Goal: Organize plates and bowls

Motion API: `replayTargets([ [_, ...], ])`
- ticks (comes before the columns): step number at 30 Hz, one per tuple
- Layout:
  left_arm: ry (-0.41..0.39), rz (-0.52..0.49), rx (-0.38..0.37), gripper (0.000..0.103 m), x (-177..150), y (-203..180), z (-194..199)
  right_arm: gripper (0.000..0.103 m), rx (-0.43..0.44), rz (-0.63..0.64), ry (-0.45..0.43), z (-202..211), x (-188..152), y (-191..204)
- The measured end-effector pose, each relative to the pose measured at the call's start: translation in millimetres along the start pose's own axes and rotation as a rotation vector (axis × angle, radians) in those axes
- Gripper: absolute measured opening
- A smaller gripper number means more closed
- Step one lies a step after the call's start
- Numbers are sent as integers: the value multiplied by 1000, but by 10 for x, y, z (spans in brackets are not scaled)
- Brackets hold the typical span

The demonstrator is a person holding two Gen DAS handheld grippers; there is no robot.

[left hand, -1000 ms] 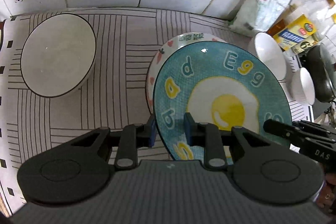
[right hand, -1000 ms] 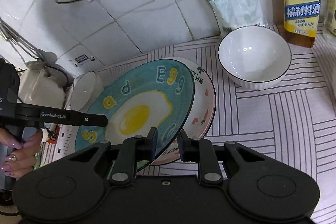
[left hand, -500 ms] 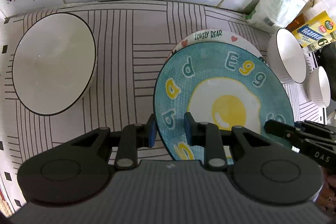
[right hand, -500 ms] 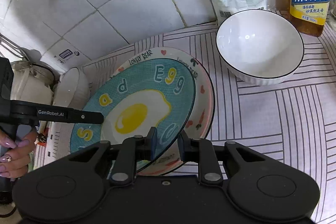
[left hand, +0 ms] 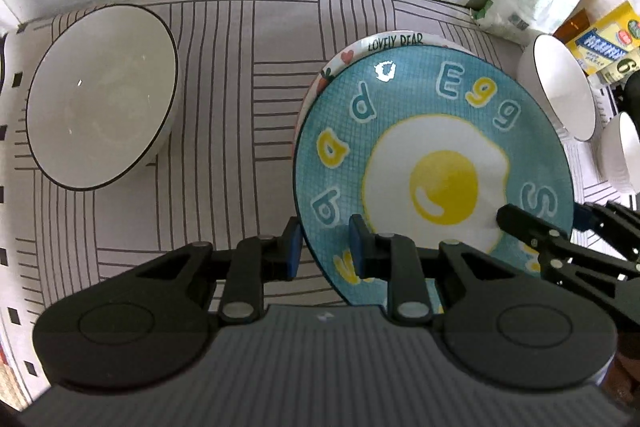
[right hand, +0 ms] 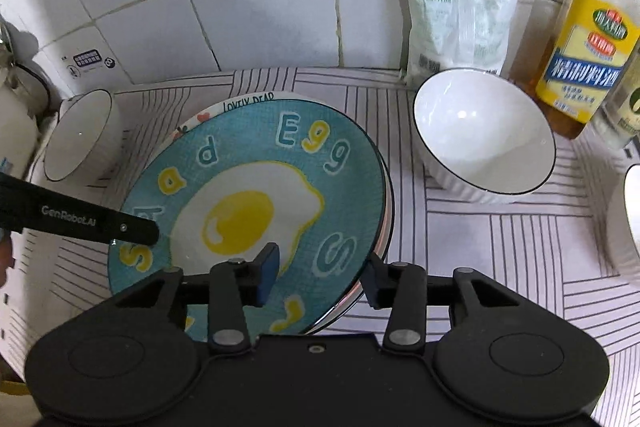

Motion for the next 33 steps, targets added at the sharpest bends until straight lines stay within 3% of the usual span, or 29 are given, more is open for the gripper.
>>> replayTargets([
  [3,-7,-15,17,21,-15,-27,9,52,-26,9,-23,-10,-11,5],
  [7,2,-6,24,19,-23,-45,12,53,-128,55,22,-84,-32,45],
  [12,-2,-8,54,18,-55,-85,29,52,-161,101,11,-126,-101,82],
  [15,31,-1,50,17,-127,-138,101,50,-129,60,0,-69,-157,19],
  [20,26,-75,87,17,-301,-367,345,50,-71,58,-91,300,-369,-117],
  [25,80,-120,24,21,-484,-628,552,50,33,-4,-175,910,-609,-422],
  [33,22,-274,15,31,-677,-1202,908,55,-4,-82,-332,1668,-966,-891],
])
Point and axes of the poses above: each gripper's, at about its wrist camera, not at the fingertips, and z roughly against the way its jaws point, y to its left, x to its top, the point moved 5 cm from there along -z, roughly the way its jaws point, and after that the axes turned 14 degrees about y, right-handed, at the moved point
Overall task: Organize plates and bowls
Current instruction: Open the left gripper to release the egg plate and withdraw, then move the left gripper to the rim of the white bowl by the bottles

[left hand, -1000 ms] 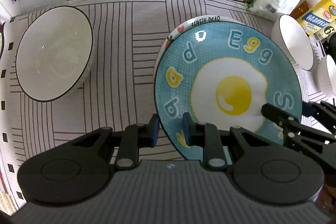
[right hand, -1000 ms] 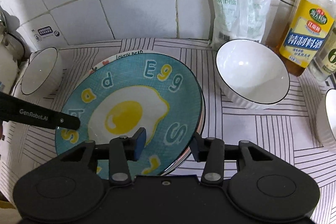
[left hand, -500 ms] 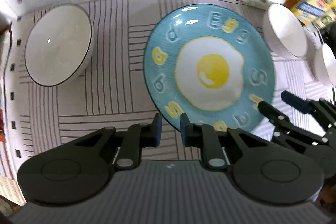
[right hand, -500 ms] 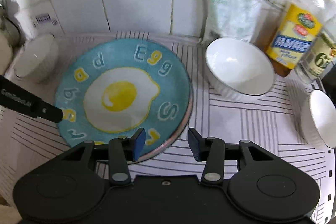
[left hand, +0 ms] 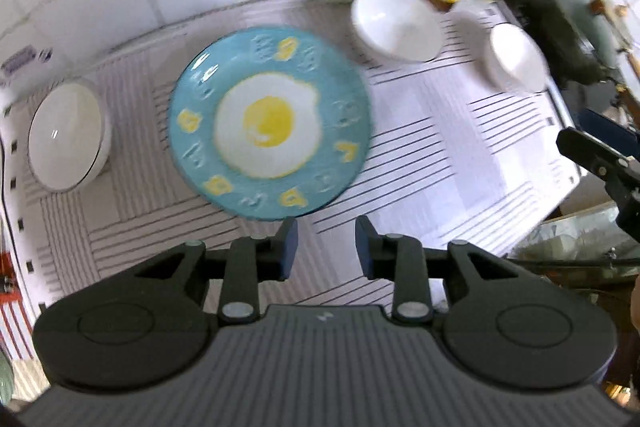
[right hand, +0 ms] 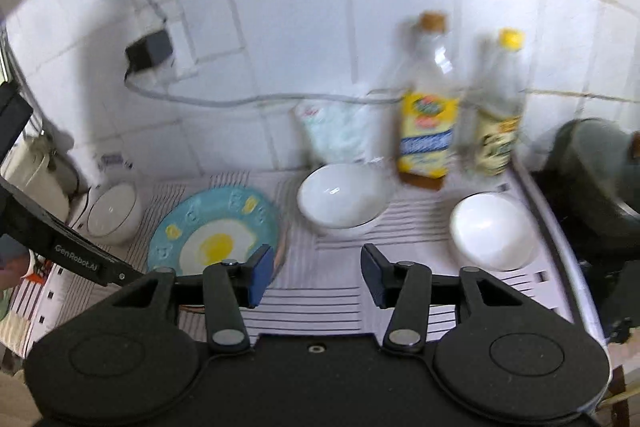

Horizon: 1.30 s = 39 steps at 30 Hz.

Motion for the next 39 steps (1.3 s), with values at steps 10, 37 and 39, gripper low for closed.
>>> replayTargets([
  [10,-99,-69,-25,35,214,-634,184,56,-70,53,-52,358,-251,-468],
  [37,-225,-30,-50,63,1479,-1933,-880,91,-146,103,-14,-1307,-309,-1950],
  [39,-199,-26,-43,63,1558,-2017,-1016,92,-151,98,-27,-1442,-329,-1968],
])
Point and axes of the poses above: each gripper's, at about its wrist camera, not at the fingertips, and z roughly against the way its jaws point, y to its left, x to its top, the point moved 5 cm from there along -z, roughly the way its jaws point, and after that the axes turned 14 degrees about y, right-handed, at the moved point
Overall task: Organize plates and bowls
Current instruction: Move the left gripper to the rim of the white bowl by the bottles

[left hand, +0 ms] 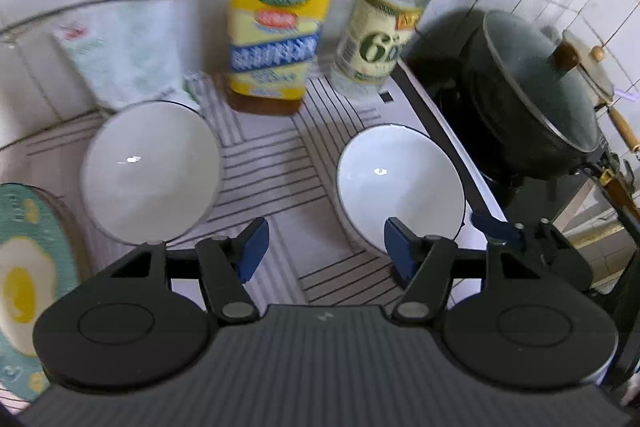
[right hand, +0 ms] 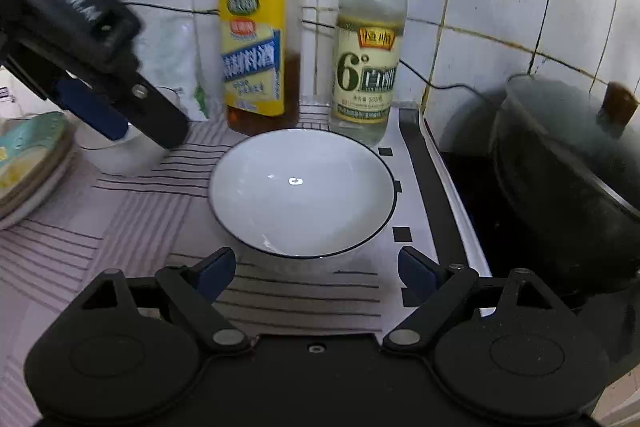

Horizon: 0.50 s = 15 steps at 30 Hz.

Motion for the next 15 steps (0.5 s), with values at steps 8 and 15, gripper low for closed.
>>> replayTargets([
  [8,32,-12,75,61,200,-180,-382,93,-21,55,-41,-305,-32,131],
  [15,88,33,57,55,251,-93,-771,95,-8,46,-59,-426,17,84],
])
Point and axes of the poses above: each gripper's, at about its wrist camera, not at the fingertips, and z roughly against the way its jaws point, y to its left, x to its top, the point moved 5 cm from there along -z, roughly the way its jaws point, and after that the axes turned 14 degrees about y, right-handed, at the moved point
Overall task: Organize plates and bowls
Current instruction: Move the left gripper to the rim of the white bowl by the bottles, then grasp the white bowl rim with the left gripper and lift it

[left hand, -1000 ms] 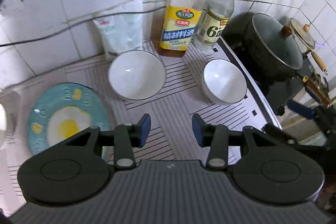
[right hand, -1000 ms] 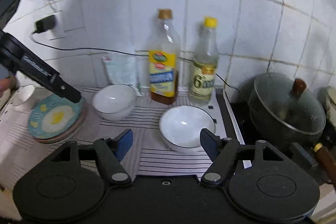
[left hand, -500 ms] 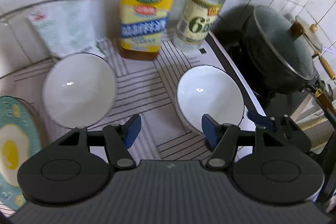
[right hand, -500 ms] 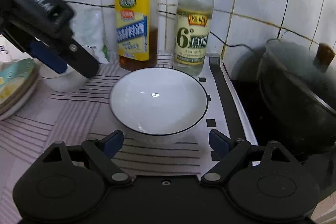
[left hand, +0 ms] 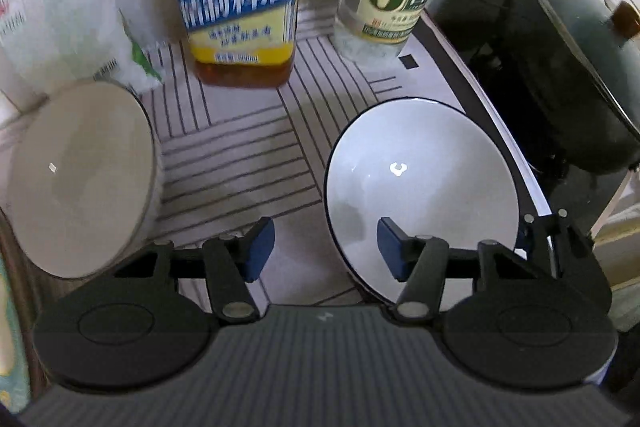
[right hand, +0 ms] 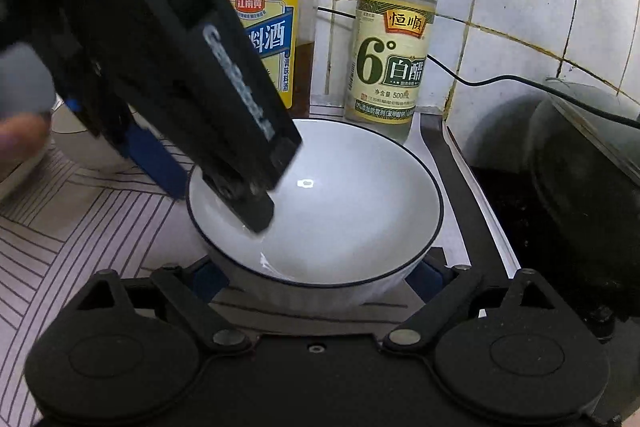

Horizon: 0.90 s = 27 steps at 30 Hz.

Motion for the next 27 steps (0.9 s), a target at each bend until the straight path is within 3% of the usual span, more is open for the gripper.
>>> replayTargets([
  [1,7,10,-13,54,-2,11,-21,94,0,3,-6,4,-7,0],
  [3,8,17,-42,30,-16,16,-45,94,0,7,-16,22,-6,5],
  [5,7,-15,-60,17,-36,-18,-40,93,0,10,-29,39,-14,25],
  [9,-47,-48,-29,16,-122,-53,33,92,4,3,-33,72,-9,55],
  [16,-56,-55,-31,16,-331,3,190,93,5,29,-55,298,-94,202],
  [27,-94,-30,-6,17,-851,161,628,93,74,115,-88,721,-151,514],
])
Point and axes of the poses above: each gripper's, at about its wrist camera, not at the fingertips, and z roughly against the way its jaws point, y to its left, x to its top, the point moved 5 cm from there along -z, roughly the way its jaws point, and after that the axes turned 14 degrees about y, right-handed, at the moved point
